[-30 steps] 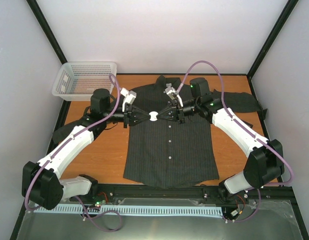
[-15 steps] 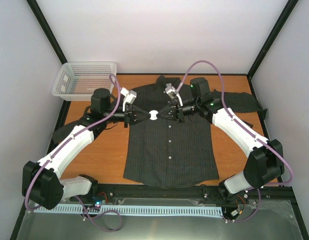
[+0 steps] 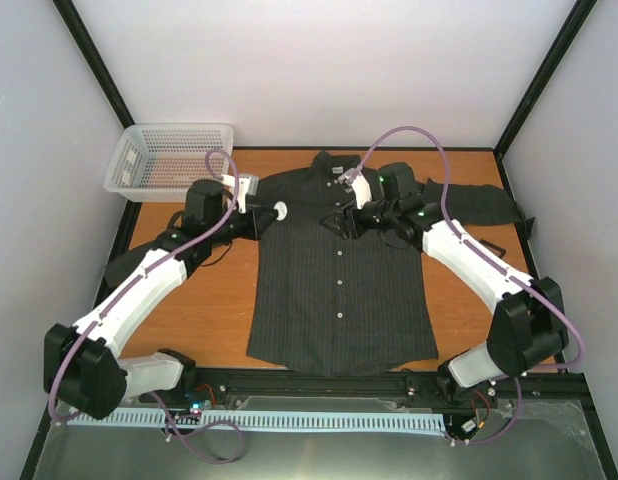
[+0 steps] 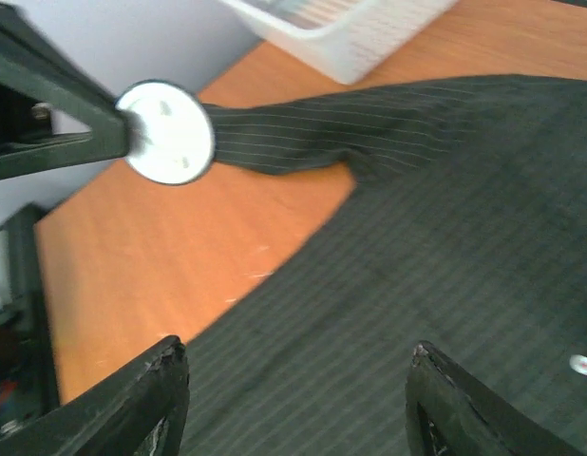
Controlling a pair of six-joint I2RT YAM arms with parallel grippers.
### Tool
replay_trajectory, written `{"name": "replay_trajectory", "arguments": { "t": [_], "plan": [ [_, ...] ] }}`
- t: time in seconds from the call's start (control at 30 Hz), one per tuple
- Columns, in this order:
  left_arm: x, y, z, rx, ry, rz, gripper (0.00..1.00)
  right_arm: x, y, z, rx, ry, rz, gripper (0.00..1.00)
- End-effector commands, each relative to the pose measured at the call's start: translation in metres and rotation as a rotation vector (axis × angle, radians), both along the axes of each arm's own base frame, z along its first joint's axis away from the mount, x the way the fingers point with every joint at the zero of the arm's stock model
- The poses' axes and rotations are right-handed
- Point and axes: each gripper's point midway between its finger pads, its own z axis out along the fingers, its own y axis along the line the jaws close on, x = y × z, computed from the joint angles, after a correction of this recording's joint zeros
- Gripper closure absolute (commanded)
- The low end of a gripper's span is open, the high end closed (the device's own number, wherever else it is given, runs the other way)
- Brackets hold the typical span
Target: Pin the brooch onto the clothing
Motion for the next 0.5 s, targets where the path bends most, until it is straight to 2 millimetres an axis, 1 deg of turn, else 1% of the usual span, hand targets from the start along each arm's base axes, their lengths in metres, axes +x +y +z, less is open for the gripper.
{"name": "replay_trajectory", "arguments": {
  "t": [0.0, 0.1, 0.13, 0.17, 0.23, 0.27, 0.33, 0.4, 0.43, 0.47],
  "plan": [
    [0.028, 0.034, -0.04, 0.139, 0.194, 0.263, 0.99, 0.047, -0.022, -0.04, -0.186, 0.028, -0.231, 0.38],
    [0.03, 0.039, -0.064, 0.205, 0.282, 0.287, 0.99, 0.068, -0.018, -0.068, -0.28, 0.081, -0.248, 0.38],
    [0.031, 0.041, -0.069, 0.214, 0.29, 0.29, 0.99, 0.079, -0.014, -0.067, -0.297, 0.08, -0.254, 0.38],
    [0.03, 0.042, -0.072, 0.218, 0.291, 0.291, 0.99, 0.087, -0.009, -0.074, -0.327, 0.095, -0.252, 0.38],
    [0.03, 0.046, -0.075, 0.221, 0.272, 0.3, 0.99, 0.101, -0.001, -0.087, -0.391, 0.101, -0.25, 0.38],
    [0.031, 0.048, -0.076, 0.225, 0.261, 0.308, 0.99, 0.11, 0.004, -0.101, -0.434, 0.106, -0.251, 0.38],
    [0.034, 0.055, -0.079, 0.244, 0.25, 0.335, 0.99, 0.124, 0.014, -0.113, -0.492, 0.102, -0.247, 0.38],
    [0.038, 0.062, -0.081, 0.264, 0.247, 0.365, 0.99, 0.14, 0.017, -0.126, -0.553, 0.107, -0.278, 0.38],
    [0.04, 0.065, -0.082, 0.272, 0.248, 0.379, 0.99, 0.146, 0.017, -0.136, -0.589, 0.119, -0.289, 0.38],
    [0.043, 0.066, -0.082, 0.274, 0.251, 0.39, 0.99, 0.154, 0.017, -0.14, -0.621, 0.113, -0.308, 0.38]
  ]
}}
